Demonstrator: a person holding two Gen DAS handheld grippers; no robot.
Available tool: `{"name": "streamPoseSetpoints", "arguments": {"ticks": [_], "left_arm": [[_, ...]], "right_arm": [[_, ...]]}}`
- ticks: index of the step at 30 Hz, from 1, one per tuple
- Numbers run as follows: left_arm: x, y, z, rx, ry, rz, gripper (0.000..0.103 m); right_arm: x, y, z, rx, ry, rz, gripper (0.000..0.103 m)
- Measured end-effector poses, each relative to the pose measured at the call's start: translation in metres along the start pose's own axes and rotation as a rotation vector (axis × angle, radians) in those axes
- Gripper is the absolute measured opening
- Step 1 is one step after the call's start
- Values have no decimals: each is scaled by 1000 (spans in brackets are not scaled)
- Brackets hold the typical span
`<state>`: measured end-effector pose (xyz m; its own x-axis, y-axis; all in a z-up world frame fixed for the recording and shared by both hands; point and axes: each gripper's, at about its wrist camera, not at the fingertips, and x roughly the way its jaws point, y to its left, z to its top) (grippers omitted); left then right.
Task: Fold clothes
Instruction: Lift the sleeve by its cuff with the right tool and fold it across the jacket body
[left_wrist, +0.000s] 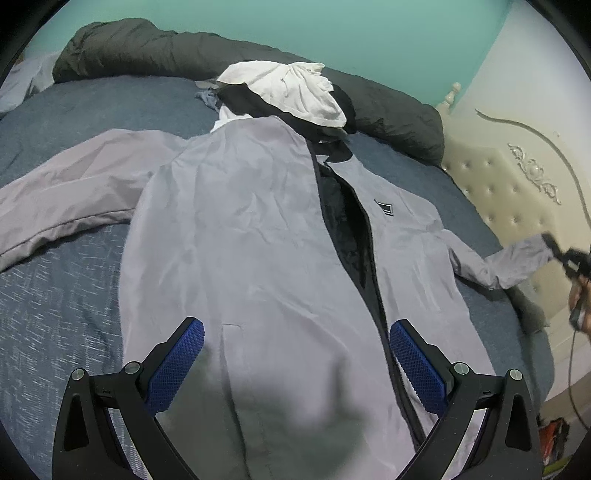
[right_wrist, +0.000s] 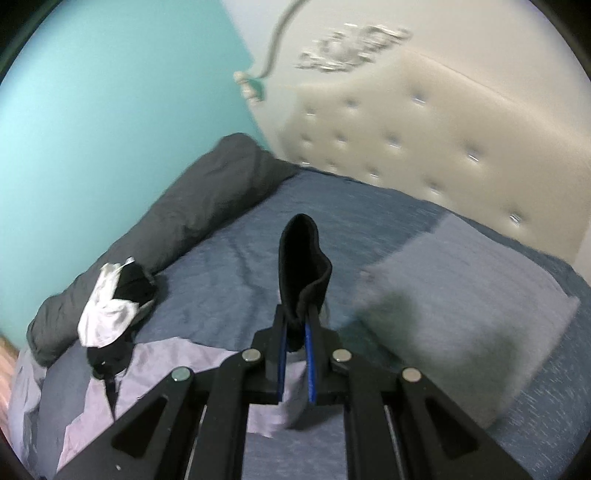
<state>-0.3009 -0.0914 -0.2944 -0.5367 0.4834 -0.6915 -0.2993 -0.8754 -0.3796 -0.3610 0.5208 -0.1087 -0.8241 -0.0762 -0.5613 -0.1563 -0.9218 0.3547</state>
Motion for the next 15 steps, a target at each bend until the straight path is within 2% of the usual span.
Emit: {"name": "streamPoseSetpoints", "arguments": {"ticks": [5,9,15], "left_arm": [[-8,4,-1,2,-8,-2,103],[-15,10,-3,-5,-17,2,103],[-27,21,-5,-14,-30,3,103]], "right_arm": [[2,80,8,-93,-2,117,8],[4,163,-1,-211,16,224,8],[-1,283,-37,-372,69,405,8]]}}
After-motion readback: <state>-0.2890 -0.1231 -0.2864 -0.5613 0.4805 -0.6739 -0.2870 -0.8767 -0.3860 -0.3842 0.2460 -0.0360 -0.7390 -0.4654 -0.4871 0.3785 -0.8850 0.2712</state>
